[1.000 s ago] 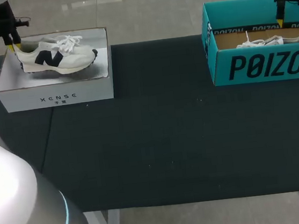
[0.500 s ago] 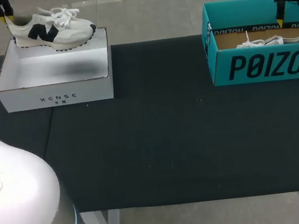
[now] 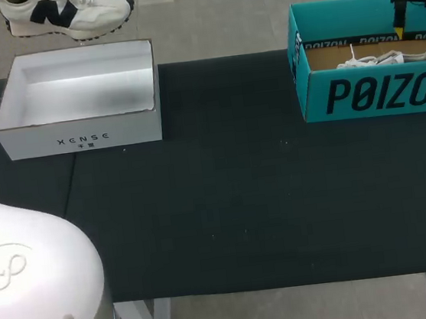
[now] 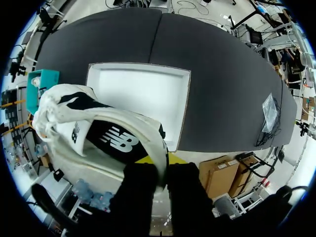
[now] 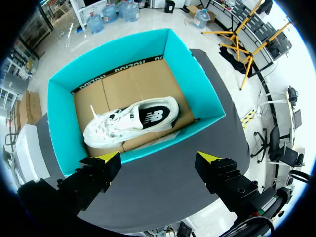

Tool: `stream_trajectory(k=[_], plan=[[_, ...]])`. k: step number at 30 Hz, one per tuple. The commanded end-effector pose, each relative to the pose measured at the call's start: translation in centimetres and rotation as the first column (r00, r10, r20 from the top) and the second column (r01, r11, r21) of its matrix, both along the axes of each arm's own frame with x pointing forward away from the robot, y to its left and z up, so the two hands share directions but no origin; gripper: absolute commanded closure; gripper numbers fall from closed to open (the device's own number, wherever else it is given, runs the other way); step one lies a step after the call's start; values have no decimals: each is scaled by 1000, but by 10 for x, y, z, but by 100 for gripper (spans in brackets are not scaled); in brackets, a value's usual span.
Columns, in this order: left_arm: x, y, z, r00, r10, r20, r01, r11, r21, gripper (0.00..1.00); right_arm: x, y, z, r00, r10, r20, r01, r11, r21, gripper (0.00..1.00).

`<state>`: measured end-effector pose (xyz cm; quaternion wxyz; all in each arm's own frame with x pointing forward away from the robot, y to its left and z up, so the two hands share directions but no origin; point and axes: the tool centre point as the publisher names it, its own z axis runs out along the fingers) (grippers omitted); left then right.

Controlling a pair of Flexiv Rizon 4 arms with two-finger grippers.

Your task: Take the shoe out of the shoebox, open the shoe tongue, remove and reinsert the insole, then place the shoe into the shoebox

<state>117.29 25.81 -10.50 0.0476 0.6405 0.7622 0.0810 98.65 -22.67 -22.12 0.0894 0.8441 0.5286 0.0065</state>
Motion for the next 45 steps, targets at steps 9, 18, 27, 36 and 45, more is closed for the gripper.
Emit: stream_trajectory(k=[9, 18, 27, 36, 45], plan=[[-23, -2, 8, 990, -7, 140, 4, 1000, 25, 100, -1, 0, 0, 1000, 0, 2, 0, 1000, 0, 0], [-51, -23, 4, 992, -25, 121, 22, 999, 25, 100, -1, 0, 0, 1000, 0, 2, 0, 1000, 0, 0], [-185, -111, 1, 987, -130, 98, 127, 991, 36, 100, -1, 0, 0, 1000, 0, 2, 0, 1000, 0, 0], [-297, -180, 4, 981, -166, 97, 164, 986, 32, 100, -1, 0, 0, 1000, 0, 2, 0, 1000, 0, 0], [-372, -227, -12, 972, -211, 104, 209, 977, 29, 100, -1, 0, 0, 1000, 0, 2, 0, 1000, 0, 0]])
